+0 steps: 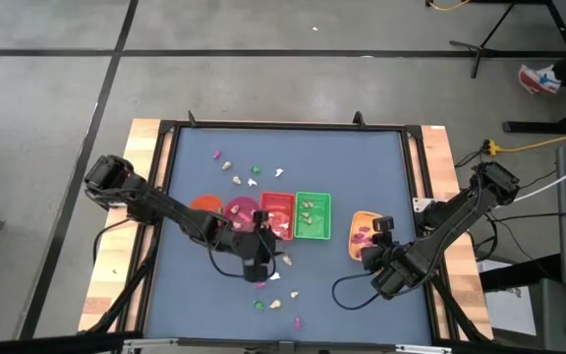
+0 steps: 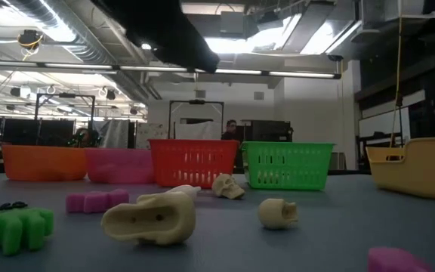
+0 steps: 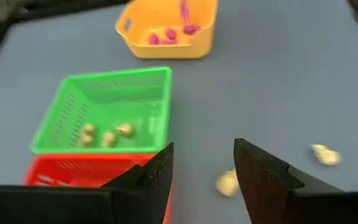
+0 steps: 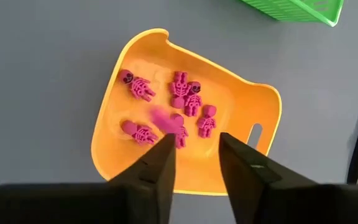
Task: Sort Halloween decoration
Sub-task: Put the pink skeleton toy into the yellow bin
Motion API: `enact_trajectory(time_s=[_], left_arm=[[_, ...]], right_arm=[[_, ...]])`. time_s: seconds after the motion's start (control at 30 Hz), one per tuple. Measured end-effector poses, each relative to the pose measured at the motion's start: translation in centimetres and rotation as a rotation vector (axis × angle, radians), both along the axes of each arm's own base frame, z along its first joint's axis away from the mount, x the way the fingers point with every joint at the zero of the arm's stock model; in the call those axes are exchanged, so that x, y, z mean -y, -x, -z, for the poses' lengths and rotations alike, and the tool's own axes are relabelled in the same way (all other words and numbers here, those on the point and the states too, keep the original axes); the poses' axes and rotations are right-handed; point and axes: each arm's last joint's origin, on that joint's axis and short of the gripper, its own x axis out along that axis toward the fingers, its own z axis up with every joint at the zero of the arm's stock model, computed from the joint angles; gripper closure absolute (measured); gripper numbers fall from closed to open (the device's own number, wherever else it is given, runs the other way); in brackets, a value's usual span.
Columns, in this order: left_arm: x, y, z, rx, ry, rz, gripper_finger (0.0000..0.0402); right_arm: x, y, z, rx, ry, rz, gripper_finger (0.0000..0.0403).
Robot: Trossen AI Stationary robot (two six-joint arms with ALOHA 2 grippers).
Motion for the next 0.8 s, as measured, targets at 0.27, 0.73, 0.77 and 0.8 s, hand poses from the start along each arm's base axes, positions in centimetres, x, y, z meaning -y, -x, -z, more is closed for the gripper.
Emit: enact_trajectory(time_s=[0.27,0.73,0.77,0.8], left_arm=[[2.3,1.3,0.5,-0.051,0.205,-0.051,0.0250],[8.4,3.8,3.3,-0.129,0.296,-0.008,0.0250],[8.6,3.8,3.7,-0.130,0.293,-0.018,0.0250],[8.9,3.9,4.1,-0.131,0.280,-0.024,0.0250]], right_arm=[[0.0,0.0,0.0,0.000,-0.002,0.000,0.0225],[0.0,0.0,0.0,0.001,-0.002,0.000,0.0219],[0.0,0.0,0.0,0.001,-0.002,0.000,0.0219],[0.0,0.0,0.0,0.001,-0.002,0.000,0.0219]])
